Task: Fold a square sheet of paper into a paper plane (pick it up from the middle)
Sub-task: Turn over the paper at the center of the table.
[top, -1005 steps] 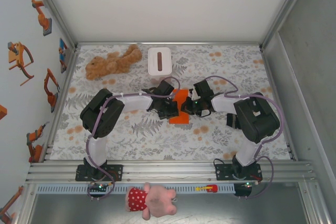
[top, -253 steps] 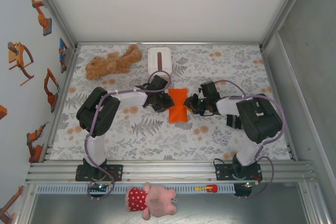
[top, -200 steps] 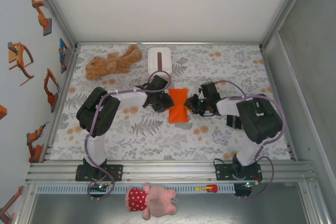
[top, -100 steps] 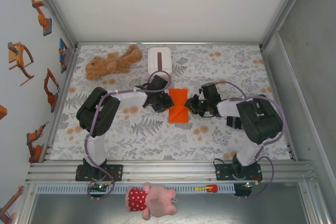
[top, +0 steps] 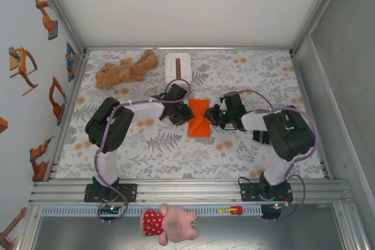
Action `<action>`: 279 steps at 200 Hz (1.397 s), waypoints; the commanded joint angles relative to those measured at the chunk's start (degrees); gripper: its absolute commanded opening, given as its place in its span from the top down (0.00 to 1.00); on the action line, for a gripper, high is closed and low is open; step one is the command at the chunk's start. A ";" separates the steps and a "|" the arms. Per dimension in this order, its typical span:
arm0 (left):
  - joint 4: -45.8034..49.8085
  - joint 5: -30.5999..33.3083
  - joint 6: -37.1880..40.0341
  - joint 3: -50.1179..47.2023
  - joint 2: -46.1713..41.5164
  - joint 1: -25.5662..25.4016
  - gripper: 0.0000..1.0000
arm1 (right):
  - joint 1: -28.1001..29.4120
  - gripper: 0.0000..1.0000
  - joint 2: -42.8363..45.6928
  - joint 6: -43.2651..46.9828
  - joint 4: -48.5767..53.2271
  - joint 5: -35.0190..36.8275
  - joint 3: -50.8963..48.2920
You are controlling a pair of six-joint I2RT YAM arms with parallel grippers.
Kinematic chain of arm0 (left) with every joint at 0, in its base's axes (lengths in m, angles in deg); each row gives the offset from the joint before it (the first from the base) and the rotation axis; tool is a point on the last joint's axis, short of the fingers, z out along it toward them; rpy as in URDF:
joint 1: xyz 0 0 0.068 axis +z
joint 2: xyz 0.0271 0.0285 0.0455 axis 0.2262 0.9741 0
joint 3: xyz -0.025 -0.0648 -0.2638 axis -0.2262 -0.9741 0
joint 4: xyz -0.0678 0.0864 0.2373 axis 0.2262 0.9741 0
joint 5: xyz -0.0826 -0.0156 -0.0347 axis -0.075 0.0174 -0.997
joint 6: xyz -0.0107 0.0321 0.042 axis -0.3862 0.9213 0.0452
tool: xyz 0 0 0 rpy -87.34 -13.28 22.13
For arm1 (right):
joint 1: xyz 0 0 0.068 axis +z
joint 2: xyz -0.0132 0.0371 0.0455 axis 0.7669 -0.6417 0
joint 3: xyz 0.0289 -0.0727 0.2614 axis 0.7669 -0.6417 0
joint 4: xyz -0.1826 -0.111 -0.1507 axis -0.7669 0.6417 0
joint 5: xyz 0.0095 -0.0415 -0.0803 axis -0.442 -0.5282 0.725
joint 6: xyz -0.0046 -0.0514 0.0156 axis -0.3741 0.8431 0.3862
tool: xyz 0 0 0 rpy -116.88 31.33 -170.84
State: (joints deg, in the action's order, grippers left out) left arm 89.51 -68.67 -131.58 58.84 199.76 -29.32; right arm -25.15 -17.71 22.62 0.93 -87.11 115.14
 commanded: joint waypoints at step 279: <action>-41.08 -10.99 -6.93 -27.02 -35.95 1.80 0.12 | 1.45 1.00 13.76 -17.49 -35.56 -15.02 -0.63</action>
State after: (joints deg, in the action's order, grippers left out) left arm 53.40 -77.90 -138.73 32.30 164.20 -27.46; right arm -23.88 -4.77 8.11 -30.04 -99.38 113.00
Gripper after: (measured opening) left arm 0.906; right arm 0.049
